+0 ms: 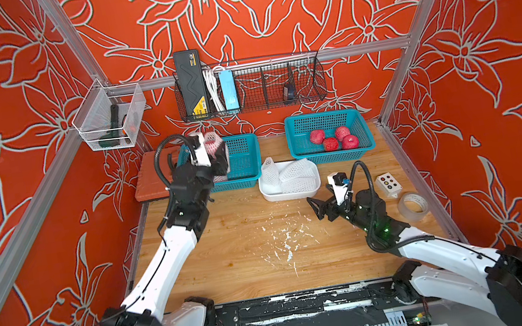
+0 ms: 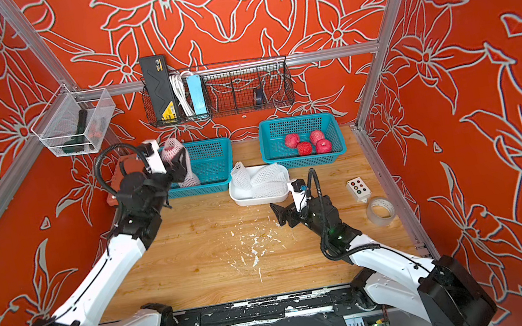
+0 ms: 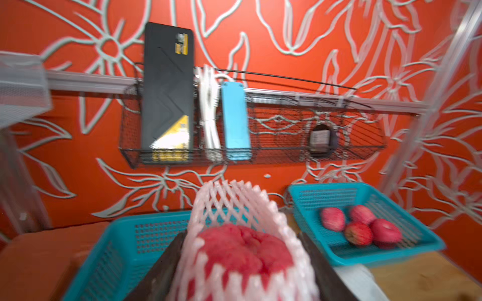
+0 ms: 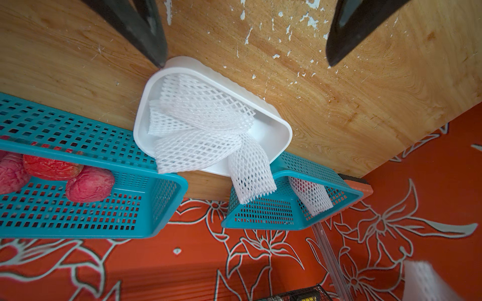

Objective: Remove foam nets from apples
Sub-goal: Pick up the apple from the basket, then place the apple at the center of the board.

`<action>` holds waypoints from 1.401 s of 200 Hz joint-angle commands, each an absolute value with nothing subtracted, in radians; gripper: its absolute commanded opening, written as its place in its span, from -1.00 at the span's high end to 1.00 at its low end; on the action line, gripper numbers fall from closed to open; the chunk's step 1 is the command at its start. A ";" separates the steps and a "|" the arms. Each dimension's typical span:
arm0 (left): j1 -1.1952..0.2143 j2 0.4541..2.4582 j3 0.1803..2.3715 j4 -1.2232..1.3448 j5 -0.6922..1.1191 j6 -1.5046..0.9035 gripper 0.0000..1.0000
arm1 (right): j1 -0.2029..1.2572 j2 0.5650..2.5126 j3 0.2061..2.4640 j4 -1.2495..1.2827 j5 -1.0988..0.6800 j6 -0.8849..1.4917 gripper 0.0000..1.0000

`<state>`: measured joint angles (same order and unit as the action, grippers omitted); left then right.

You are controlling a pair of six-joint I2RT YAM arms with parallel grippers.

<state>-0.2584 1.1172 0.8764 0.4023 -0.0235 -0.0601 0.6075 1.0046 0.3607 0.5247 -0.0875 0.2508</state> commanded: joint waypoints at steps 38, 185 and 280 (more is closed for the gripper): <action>-0.584 1.032 0.520 0.590 0.087 -0.130 0.20 | 0.616 0.996 0.334 0.566 -0.048 0.234 -0.89; -0.782 1.715 0.146 1.787 0.211 0.038 0.01 | 0.634 1.210 0.451 0.549 -0.606 0.257 -0.93; -0.803 1.758 0.155 1.797 0.182 0.058 -0.73 | 0.675 1.267 0.444 0.619 -0.486 0.235 -0.91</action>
<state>-0.7990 1.7683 0.1478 1.5944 0.1741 0.0513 0.6685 1.3266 0.4656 0.5838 -0.5667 0.2527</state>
